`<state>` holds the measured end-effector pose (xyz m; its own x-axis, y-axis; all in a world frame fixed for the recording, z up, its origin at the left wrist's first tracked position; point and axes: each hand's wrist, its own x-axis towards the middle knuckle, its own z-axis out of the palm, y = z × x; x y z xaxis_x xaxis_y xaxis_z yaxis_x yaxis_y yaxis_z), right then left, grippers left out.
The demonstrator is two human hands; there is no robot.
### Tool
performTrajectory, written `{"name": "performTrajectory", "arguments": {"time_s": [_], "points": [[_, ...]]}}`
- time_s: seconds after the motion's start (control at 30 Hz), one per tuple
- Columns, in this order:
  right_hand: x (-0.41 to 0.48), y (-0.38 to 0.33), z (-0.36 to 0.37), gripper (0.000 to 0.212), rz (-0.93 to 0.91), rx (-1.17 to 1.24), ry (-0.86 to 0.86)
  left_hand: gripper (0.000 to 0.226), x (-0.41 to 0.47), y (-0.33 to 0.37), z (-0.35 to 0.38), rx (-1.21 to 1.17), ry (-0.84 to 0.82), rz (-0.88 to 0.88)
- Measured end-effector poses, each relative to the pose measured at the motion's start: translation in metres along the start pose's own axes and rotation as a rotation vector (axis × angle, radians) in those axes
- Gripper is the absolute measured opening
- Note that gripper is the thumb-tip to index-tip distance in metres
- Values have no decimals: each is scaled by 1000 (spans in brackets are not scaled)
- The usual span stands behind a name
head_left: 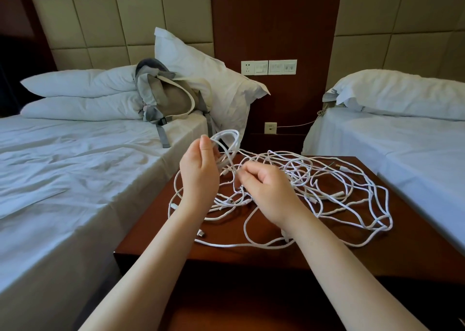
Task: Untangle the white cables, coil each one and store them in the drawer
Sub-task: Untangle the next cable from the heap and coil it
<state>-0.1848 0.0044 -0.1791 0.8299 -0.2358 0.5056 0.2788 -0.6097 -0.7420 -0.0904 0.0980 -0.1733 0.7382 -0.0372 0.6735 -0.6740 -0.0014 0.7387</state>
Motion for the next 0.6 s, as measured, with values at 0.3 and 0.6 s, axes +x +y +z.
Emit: {"name": "performTrajectory", "arguments": {"time_s": [0.3, 0.6], "points": [[-1, 21, -18, 40, 412, 697, -102, 35, 1, 23, -8, -557, -356, -237], [7, 16, -52, 43, 315, 762, 163, 34, -28, 38, 6, -24, -915, 39]]}}
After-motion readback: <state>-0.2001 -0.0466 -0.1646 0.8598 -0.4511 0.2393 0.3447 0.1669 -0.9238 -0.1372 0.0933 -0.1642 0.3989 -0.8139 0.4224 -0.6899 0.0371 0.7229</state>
